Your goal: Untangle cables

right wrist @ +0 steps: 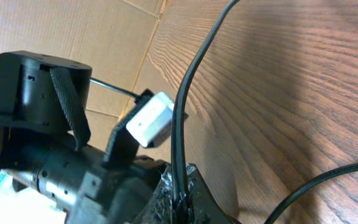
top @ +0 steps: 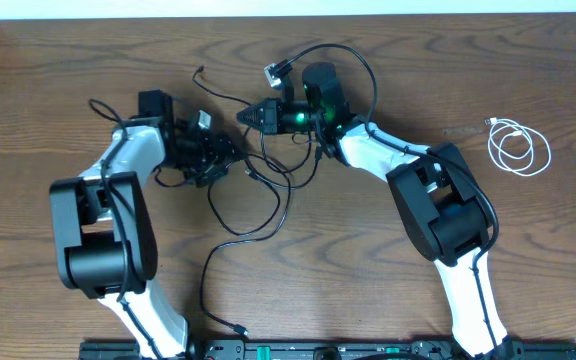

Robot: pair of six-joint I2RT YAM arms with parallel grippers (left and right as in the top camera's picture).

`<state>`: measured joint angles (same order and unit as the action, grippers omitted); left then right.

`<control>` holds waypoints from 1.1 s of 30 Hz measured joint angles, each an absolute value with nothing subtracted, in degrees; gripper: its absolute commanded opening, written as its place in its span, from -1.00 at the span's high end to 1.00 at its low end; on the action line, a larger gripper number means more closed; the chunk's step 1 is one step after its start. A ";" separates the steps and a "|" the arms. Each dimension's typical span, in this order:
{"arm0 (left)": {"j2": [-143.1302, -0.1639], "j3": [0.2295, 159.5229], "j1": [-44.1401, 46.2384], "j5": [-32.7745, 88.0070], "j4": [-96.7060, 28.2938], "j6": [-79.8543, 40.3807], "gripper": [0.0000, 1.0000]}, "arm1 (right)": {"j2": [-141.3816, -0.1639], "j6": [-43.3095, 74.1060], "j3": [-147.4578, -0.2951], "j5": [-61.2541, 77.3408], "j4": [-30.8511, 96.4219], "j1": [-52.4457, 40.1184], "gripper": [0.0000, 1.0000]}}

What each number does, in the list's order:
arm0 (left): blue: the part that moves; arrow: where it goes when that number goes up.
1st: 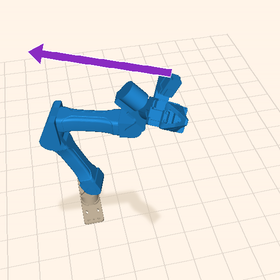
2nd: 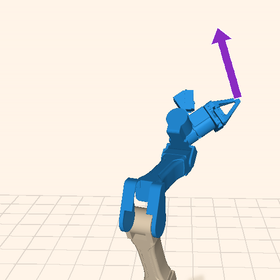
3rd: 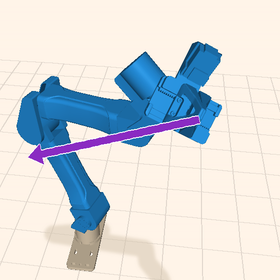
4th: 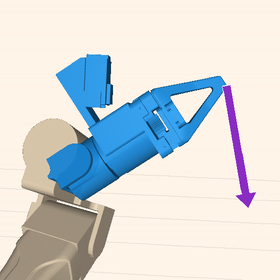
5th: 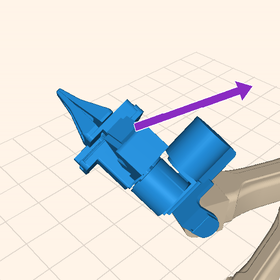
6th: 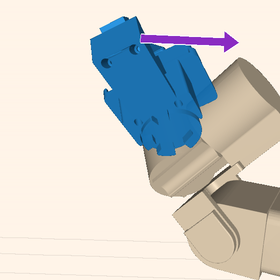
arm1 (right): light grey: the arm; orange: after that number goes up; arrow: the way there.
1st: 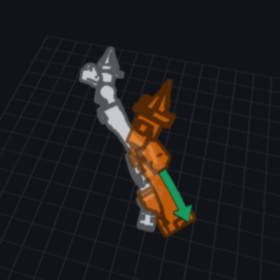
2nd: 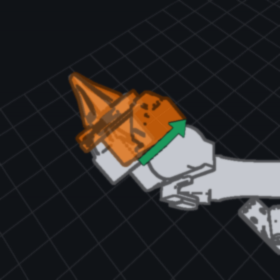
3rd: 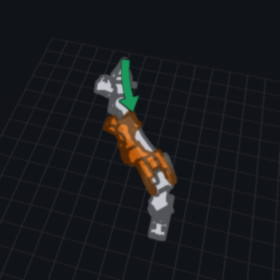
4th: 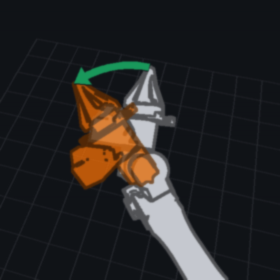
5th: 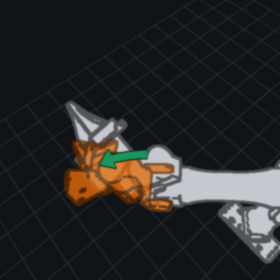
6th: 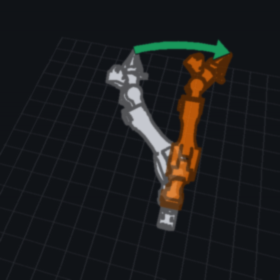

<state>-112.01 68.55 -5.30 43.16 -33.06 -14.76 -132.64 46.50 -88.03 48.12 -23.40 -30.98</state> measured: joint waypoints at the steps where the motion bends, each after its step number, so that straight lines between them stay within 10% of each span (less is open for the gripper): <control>1: -112.01 68.55 -4.93 42.61 -32.77 -15.03 -0.32 | -132.55 46.52 -88.03 48.07 -23.38 -30.98 0.97; 8: -112.01 68.53 -2.63 38.39 -31.51 -16.34 -0.33 | -128.07 46.57 -88.03 47.24 -23.22 -30.98 0.97; 13: -112.01 68.53 -1.58 34.79 -30.74 -17.96 0.21 | -123.63 46.57 -88.20 47.00 -23.44 -30.98 0.97; 20: -112.01 68.53 -1.19 28.53 -30.55 -19.97 0.27 | -122.17 46.57 -88.29 47.03 -23.42 -30.98 0.97; 25: -112.01 68.53 -1.10 23.68 -30.46 -21.19 0.85 | -120.79 46.50 -88.29 47.00 -23.40 -30.98 0.97; 33: -111.79 68.55 -1.06 18.39 -30.63 -21.19 0.85 | -117.43 46.04 -88.29 47.03 -23.46 -30.94 0.98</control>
<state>-111.79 68.55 -1.06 18.39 -30.63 -21.19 -117.43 46.04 -88.29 47.03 -23.46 -30.94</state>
